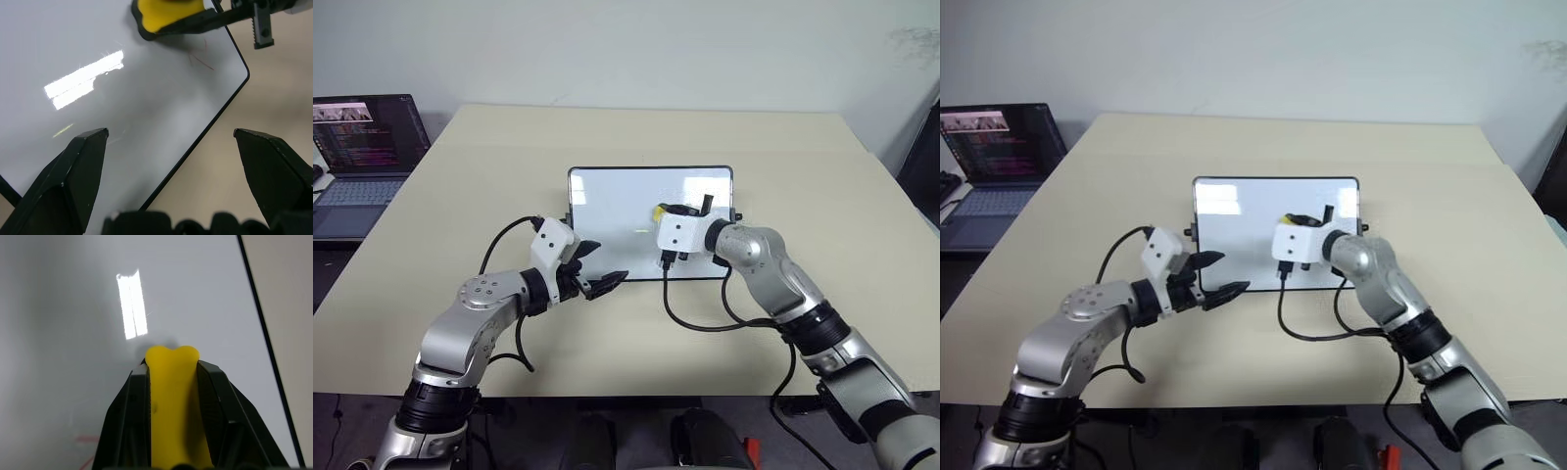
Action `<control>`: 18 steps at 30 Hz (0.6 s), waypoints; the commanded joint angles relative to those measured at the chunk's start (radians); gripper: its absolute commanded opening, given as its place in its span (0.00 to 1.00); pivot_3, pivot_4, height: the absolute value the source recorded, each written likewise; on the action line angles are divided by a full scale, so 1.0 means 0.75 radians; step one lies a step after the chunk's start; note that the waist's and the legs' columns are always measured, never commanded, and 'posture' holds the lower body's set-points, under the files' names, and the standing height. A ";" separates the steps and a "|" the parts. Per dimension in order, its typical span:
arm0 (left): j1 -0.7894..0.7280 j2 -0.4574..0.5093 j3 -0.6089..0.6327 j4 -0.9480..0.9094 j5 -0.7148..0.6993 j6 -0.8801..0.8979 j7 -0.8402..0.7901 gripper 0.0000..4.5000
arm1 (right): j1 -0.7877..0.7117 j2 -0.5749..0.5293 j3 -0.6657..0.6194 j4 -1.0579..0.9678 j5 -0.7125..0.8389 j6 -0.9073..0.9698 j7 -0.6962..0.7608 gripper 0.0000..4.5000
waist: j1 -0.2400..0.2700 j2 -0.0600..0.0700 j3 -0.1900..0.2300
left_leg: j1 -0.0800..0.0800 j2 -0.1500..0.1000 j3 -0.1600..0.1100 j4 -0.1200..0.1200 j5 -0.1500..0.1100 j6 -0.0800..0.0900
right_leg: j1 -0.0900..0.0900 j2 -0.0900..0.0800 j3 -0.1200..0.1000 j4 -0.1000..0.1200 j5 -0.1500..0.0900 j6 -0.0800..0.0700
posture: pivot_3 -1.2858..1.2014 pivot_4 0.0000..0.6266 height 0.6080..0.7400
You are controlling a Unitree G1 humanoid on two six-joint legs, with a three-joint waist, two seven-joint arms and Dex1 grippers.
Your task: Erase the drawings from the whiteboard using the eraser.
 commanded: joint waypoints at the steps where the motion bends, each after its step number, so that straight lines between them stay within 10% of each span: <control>1: -0.014 0.001 0.012 -0.040 -0.013 -0.011 -0.005 1.00 | 0.051 -0.031 0.015 0.055 -0.026 0.056 0.052 0.22 | -0.002 0.000 0.000 | 0.001 0.000 0.000 0.000 0.000 0.000 | 0.001 0.000 0.000 0.000 0.000 0.000 | 0.52 0.24 1.00; 18: -0.011 -0.006 -0.003 -0.041 -0.010 -0.012 -0.005 1.00 | -0.115 0.194 -0.059 0.139 0.000 0.017 -0.198 0.22 | -0.008 0.001 0.001 | -0.004 0.001 0.001 -0.001 0.000 0.000 | -0.004 0.001 0.001 -0.001 0.000 0.000 | 0.52 0.24 1.00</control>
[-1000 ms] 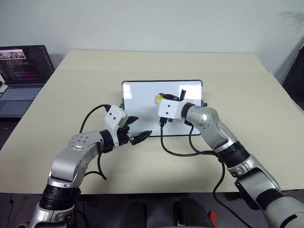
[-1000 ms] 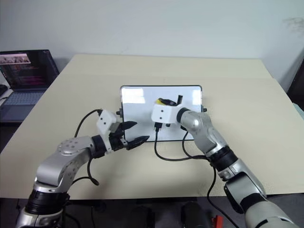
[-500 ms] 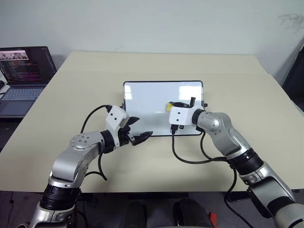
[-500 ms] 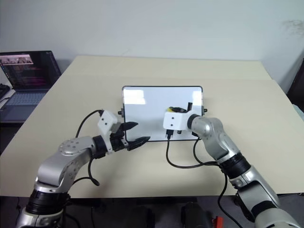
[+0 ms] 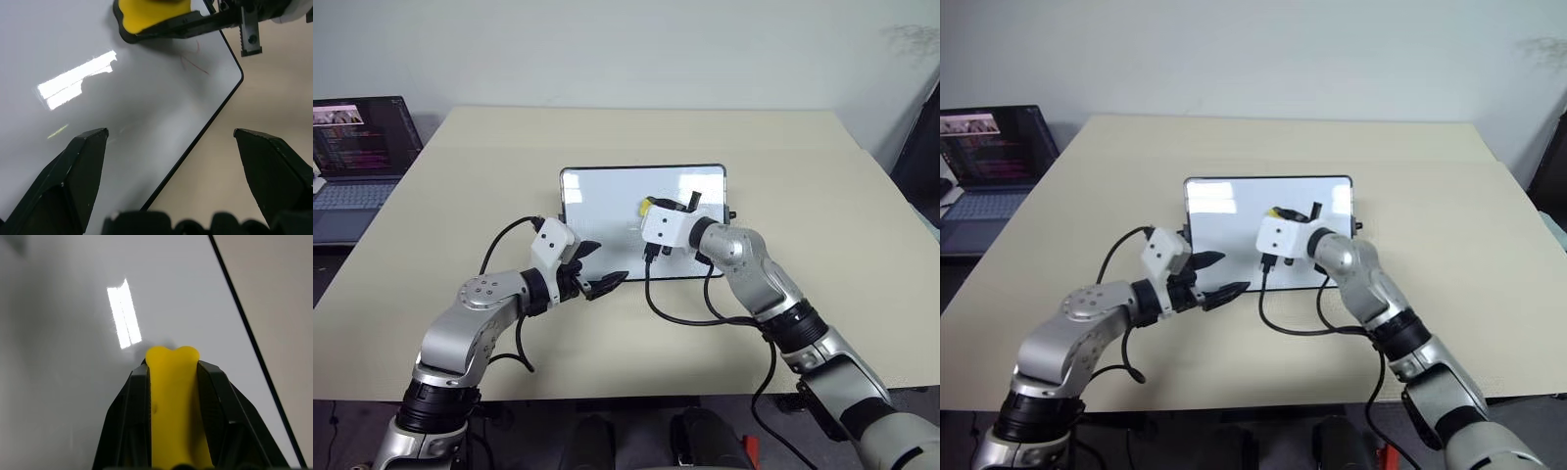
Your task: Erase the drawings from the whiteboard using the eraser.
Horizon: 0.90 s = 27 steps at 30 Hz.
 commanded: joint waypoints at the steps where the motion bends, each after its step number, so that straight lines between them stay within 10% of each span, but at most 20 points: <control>1: -0.012 -0.007 -0.001 -0.040 -0.009 -0.012 -0.004 1.00 | -0.026 0.002 -0.035 0.022 0.001 0.008 -0.032 0.22 | 0.001 0.000 0.000 | 0.000 0.000 0.000 0.000 0.000 0.000 | 0.000 0.000 0.000 0.000 0.000 0.000 | 0.52 0.24 1.00; 11: -0.013 -0.004 -0.004 -0.035 -0.010 -0.016 -0.011 1.00 | 0.159 -0.118 -0.072 -0.163 0.035 0.058 0.075 0.22 | 0.007 0.000 0.000 | -0.001 -0.001 -0.001 -0.001 0.000 0.000 | 0.000 -0.001 -0.001 -0.001 0.000 0.000 | 0.52 0.24 1.00; 20: -0.028 0.007 -0.018 -0.021 0.002 -0.032 -0.034 1.00 | 0.327 0.176 -0.629 -0.773 0.688 0.720 0.095 0.22 | 0.007 0.001 0.002 | -0.019 0.000 -0.002 -0.001 0.000 -0.001 | -0.017 0.000 -0.002 0.001 0.001 -0.002 | 0.52 0.24 1.00; 27: -0.039 0.021 -0.064 -0.014 0.005 -0.041 -0.099 1.00 | 0.682 -0.106 -0.657 -1.112 0.854 0.927 0.216 0.22 | 0.011 0.003 0.003 | -0.022 -0.002 -0.003 -0.001 -0.005 -0.003 | -0.017 -0.001 -0.003 -0.005 0.000 -0.001 | 0.52 0.24 1.00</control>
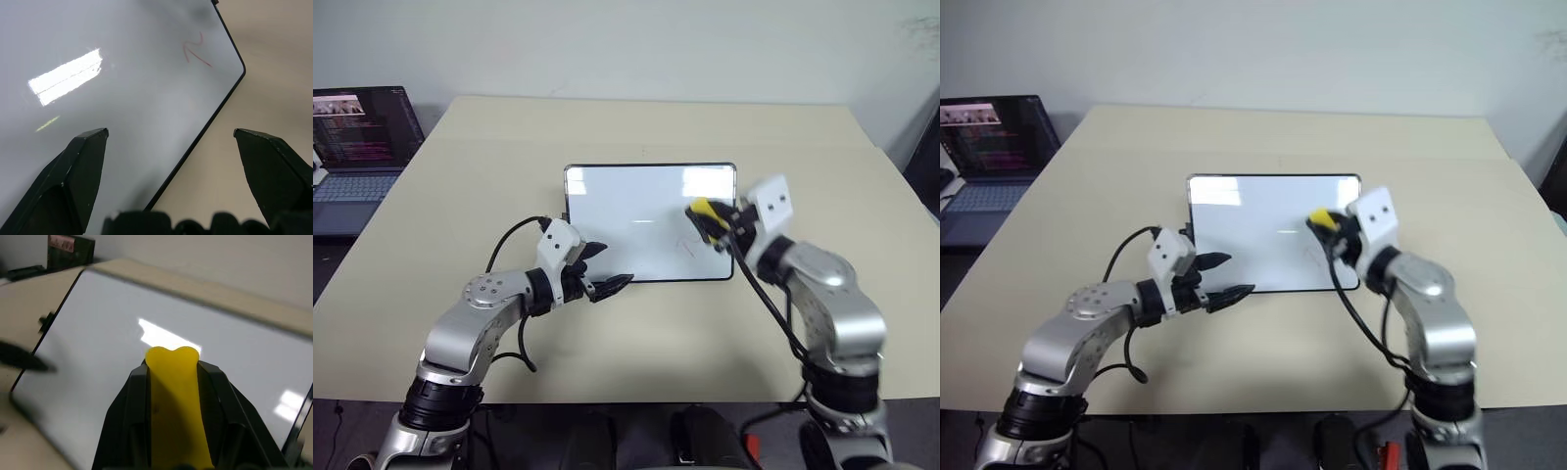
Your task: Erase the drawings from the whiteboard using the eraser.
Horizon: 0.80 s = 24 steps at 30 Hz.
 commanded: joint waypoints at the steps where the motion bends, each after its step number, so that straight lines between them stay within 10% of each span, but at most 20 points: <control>1: -0.022 0.017 -0.030 -0.021 0.001 -0.032 -0.052 1.00 | 0.141 -0.162 0.027 -0.138 0.003 -0.037 0.033 0.22 | -0.001 0.001 0.001 | 0.000 -0.001 0.000 0.000 -0.001 0.001 | 0.000 0.000 0.000 -0.001 -0.001 0.002 | 0.52 0.24 1.00; 11: -0.103 0.047 -0.083 0.071 0.049 -0.099 -0.148 1.00 | 0.419 -0.294 0.208 -0.149 -0.179 -0.345 -0.144 0.22 | -0.004 0.000 0.001 | 0.002 -0.002 0.001 0.001 -0.001 0.001 | 0.000 0.004 0.000 0.001 -0.005 0.007 | 0.52 0.24 1.00; 24: -0.119 0.034 -0.108 0.113 0.094 -0.143 -0.172 1.00 | -0.017 -0.116 0.497 0.285 -0.520 -0.595 -0.397 0.22 | -0.008 0.000 0.001 | 0.001 -0.002 0.003 0.003 -0.001 0.001 | 0.000 0.004 0.002 0.003 -0.005 0.007 | 0.52 0.24 1.00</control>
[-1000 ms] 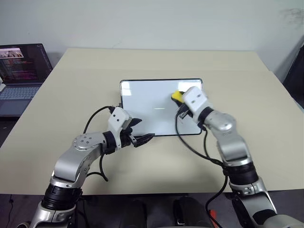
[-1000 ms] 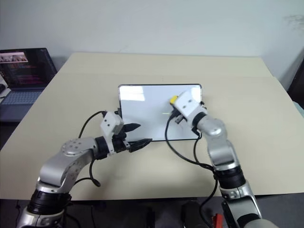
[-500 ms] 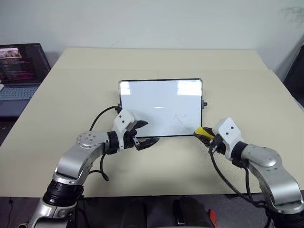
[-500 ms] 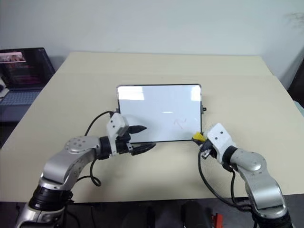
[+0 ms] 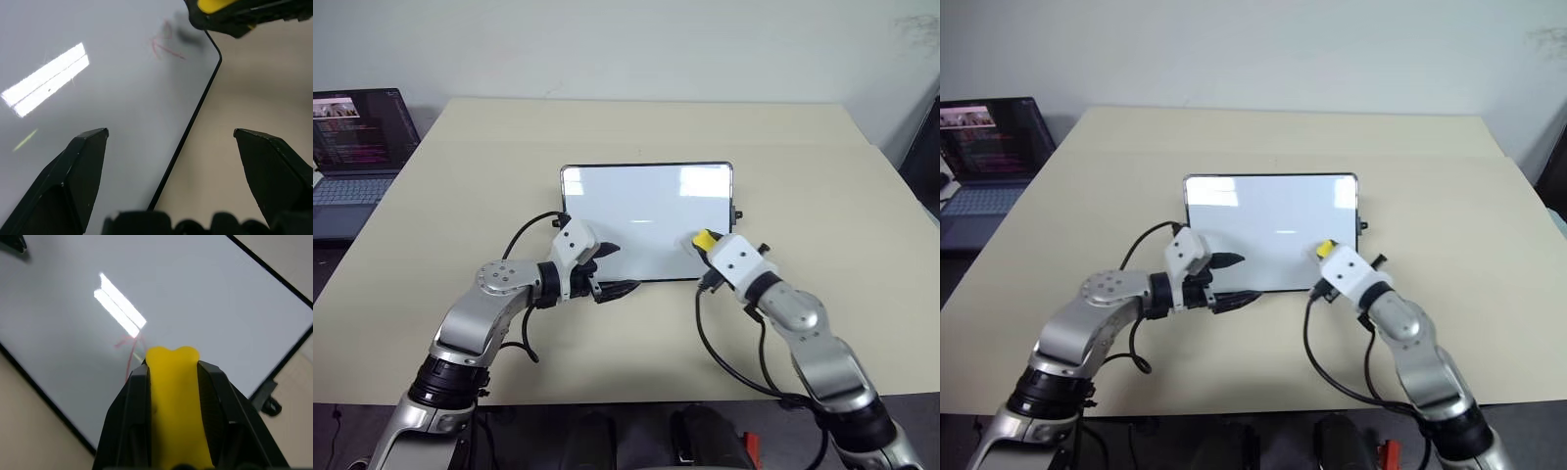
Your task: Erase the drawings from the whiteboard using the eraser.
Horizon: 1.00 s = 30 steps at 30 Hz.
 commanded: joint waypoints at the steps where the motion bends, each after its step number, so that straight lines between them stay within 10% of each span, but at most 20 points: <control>1: 0.003 0.005 0.009 -0.035 0.003 -0.024 -0.008 1.00 | -0.078 0.036 0.030 0.059 -0.043 -0.039 -0.017 0.22 | 0.001 0.000 0.000 | 0.000 0.000 0.000 0.000 0.000 0.000 | 0.000 0.000 0.000 0.001 0.000 0.000 | 0.52 0.24 1.00; 30: 0.047 -0.015 0.021 -0.096 -0.012 0.020 0.016 1.00 | -0.077 0.029 0.183 0.144 -0.152 0.131 0.166 0.22 | -0.003 -0.001 -0.001 | 0.007 0.000 0.000 0.002 0.000 0.000 | 0.005 -0.001 0.001 0.004 0.003 -0.004 | 0.52 0.24 1.00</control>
